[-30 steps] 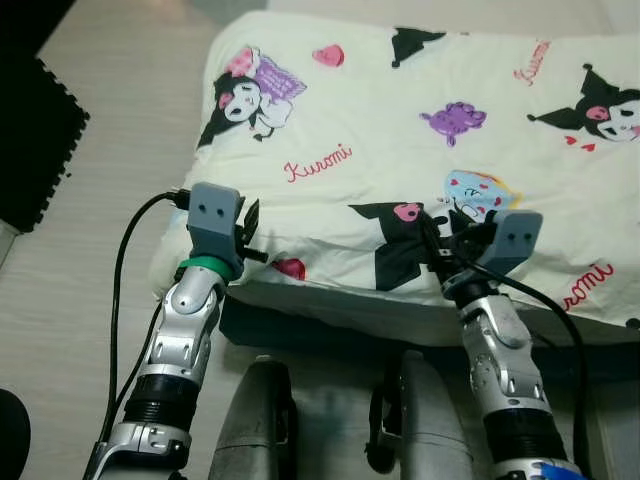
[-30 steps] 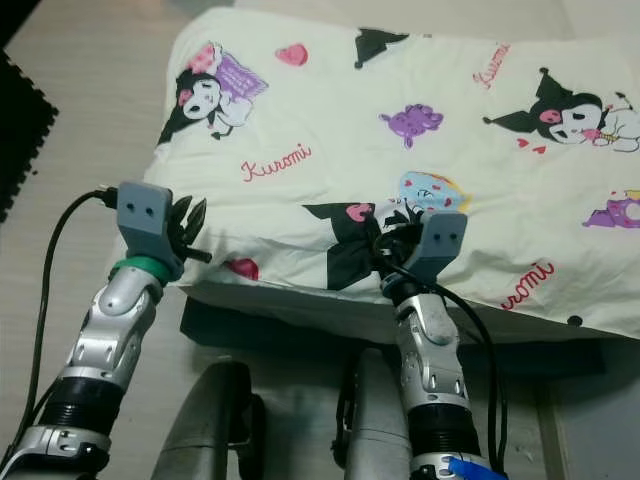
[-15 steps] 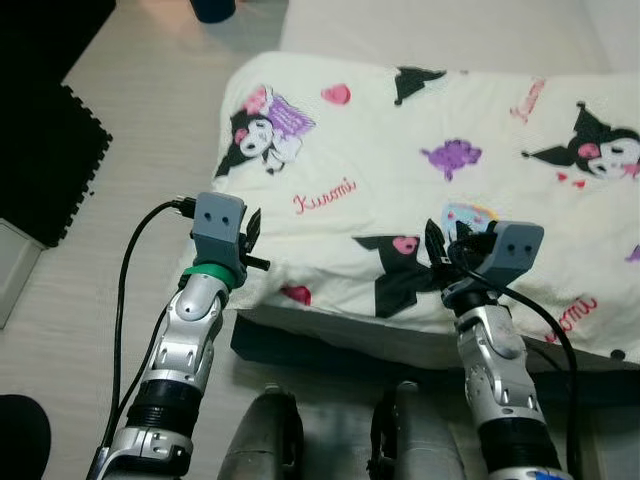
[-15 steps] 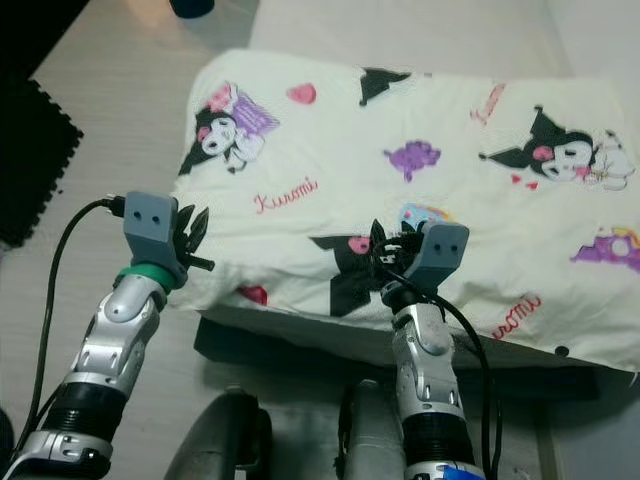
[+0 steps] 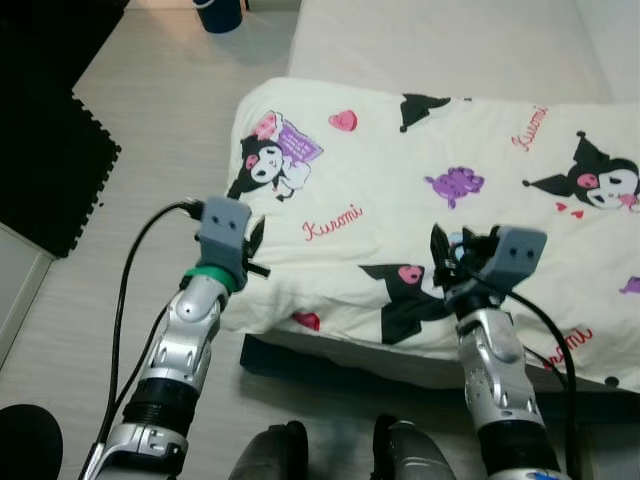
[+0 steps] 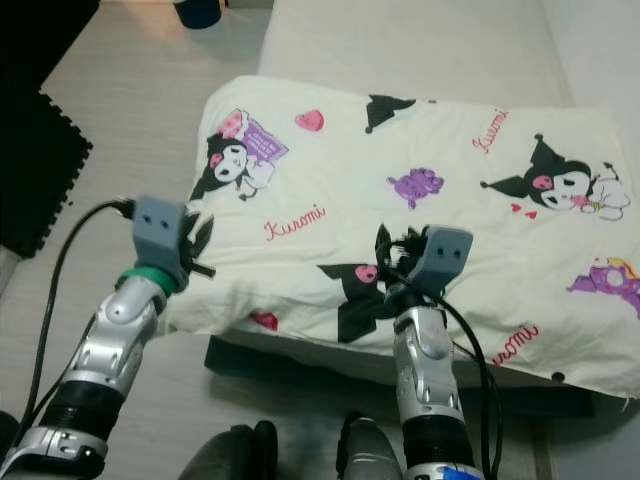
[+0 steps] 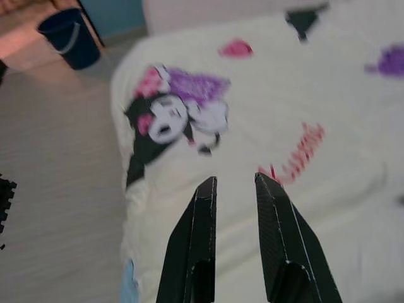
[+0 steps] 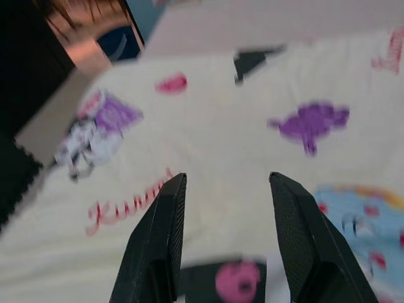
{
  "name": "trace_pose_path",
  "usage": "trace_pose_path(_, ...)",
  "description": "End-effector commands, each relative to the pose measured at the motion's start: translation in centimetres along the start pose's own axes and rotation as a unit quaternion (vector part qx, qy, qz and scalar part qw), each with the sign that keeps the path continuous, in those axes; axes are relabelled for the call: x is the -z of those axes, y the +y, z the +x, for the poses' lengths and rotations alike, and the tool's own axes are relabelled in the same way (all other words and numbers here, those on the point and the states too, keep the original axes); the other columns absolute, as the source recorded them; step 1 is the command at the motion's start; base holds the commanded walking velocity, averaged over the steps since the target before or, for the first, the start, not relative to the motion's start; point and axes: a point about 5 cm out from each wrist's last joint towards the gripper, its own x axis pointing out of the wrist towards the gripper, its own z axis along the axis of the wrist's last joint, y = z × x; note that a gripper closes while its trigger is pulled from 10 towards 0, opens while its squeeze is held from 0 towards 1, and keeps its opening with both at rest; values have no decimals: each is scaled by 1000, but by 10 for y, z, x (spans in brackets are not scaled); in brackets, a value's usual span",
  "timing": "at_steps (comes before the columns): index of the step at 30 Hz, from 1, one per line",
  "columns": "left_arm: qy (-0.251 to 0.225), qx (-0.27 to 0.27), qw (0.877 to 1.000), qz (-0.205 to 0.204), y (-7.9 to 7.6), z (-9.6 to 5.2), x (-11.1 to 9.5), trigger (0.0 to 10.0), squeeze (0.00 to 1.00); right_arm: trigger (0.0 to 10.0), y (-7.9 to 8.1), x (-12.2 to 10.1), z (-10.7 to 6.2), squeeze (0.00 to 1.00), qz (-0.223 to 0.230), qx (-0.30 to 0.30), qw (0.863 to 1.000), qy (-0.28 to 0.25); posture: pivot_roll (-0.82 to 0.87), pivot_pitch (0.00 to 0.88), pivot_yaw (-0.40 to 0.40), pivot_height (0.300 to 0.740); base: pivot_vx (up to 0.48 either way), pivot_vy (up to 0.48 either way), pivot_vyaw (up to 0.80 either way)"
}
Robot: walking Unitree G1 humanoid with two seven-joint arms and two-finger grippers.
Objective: Clean up the room
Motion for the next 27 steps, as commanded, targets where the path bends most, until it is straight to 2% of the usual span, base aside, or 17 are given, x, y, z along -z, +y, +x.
trace_pose_path(1, 31, 9, 999, 10, -4, -8, 18, 10000, 0, 10000, -1, 18, -10, 0, -4, 8, 999, 37, -5, 112, 138, 740, 0, 0, 0)
trace_pose_path(5, 43, 1, 999, 2, -8, -12, 28, 10000, 0, 10000, -4, 30, -18, 0, -5, 26, 998, 57, -5, 121, 143, 740, 0, 0, 0)
trace_pose_path(6, 53, -1, 998, -18, -13, -14, 34, 10000, 0, 10000, -9, 39, -23, 0, 13, 48, 996, 74, -3, 125, 143, 740, 0, 0, 0)
trace_pose_path(9, 67, 2, 997, -33, -17, -15, 39, 10000, 0, 10000, -11, 43, -26, 0, 21, 56, 995, 81, -3, 125, 143, 740, 0, 0, 0)
trace_pose_path(13, 71, 8, 997, -20, -21, -17, 43, 10000, 0, 10000, -9, 48, -30, 0, 17, 46, 995, 92, -4, 126, 143, 740, 0, 0, 0)
trace_pose_path(27, 82, 2, 996, -33, -25, -20, 49, 10000, 0, 10000, -4, 56, -36, 0, 21, 40, 993, 109, -1, 147, 140, 740, 0, 0, 0)
